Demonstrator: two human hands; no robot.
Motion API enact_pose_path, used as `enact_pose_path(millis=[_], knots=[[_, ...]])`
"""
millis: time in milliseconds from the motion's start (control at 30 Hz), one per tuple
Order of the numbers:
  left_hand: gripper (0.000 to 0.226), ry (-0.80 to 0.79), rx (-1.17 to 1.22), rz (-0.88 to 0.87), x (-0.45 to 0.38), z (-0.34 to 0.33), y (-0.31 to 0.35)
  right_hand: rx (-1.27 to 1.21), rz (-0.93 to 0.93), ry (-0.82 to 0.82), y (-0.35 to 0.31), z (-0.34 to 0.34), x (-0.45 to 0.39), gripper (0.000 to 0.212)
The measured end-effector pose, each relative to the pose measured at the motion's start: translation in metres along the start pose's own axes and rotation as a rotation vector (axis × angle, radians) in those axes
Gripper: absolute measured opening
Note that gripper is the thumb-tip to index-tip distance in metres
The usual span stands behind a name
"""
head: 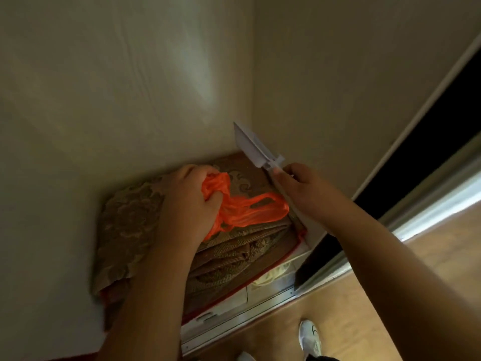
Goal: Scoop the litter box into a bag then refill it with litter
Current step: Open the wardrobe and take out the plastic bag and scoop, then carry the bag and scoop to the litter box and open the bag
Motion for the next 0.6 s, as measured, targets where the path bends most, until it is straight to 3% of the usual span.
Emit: enact_pose_path(millis=[433,600], knots=[[0.033,-0.152,0.06,-0.195,0.021,-0.045,0.096,0.105,-0.125,0.151,0.034,0.065,0.104,0.027],[0.033,-0.168,0.063,-0.266,0.04,-0.064,0.138,0.0,-0.151,0.219,0.056,0.099,0.145,0.029]])
Point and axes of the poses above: each hand's wrist, its own x-axis away from the middle knuckle, its own z-axis out of the back of the hand, y = z × x, the point moved 3 cm from there along -x, towards the middle knuckle, and after that the axes turned 7 degrees about -y, right-handed, at the moved point
